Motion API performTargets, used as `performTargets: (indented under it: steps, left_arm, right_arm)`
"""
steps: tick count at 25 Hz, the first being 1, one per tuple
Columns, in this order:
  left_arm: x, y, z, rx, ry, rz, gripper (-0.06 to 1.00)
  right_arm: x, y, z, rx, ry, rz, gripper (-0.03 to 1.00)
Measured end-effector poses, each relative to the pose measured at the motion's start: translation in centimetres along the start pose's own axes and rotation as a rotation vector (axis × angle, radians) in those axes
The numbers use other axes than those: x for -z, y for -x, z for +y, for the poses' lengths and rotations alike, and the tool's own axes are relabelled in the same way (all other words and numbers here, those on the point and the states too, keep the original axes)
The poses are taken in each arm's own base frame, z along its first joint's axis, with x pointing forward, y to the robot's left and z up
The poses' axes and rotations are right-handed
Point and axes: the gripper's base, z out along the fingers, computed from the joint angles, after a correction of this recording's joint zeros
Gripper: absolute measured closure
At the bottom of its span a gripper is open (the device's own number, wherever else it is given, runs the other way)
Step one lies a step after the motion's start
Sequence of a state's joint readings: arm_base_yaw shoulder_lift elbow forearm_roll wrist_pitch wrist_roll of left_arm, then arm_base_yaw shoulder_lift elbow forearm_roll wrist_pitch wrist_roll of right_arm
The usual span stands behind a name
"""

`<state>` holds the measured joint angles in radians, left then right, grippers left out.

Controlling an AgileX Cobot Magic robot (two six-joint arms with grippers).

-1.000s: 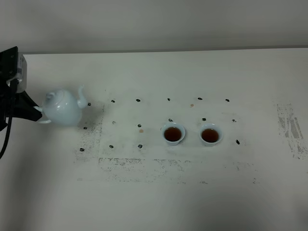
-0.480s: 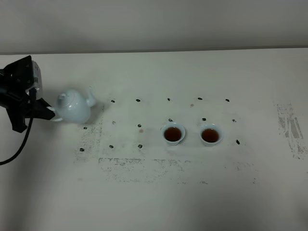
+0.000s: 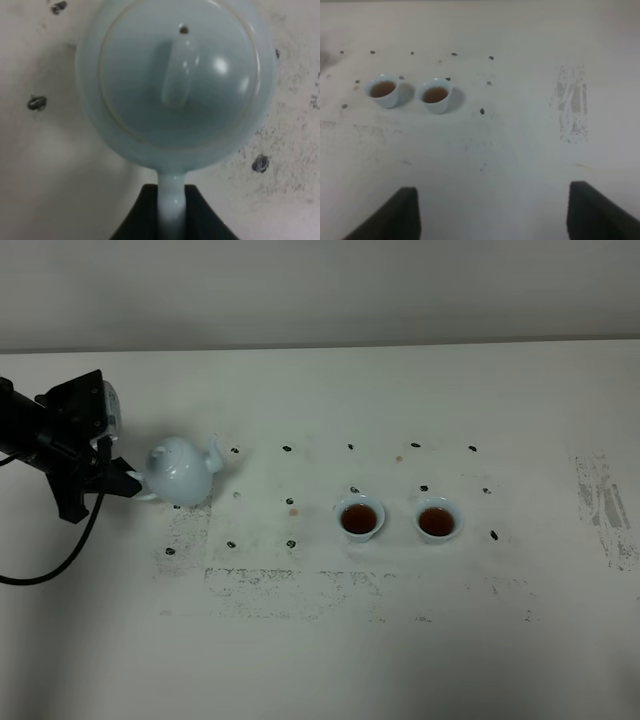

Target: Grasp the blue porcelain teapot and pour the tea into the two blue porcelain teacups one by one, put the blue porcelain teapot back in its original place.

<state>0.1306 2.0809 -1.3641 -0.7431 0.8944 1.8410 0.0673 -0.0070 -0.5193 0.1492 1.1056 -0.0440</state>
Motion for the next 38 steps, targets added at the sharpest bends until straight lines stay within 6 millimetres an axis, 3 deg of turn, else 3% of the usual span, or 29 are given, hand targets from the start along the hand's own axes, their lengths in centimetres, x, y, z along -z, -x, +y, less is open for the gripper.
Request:
performTargets:
  steps: [15, 38]
  left_arm:
    - [-0.6, -1.2, 0.3, -0.027, 0.006, 0.081, 0.94]
    - [-0.9, -1.1, 0.3, -0.040, -0.006, 0.052, 0.94]
  right_arm:
    - [0.0, 0.0, 0.0, 0.000, 0.000, 0.000, 0.38]
    - [0.0, 0.0, 0.0, 0.000, 0.001, 0.000, 0.38]
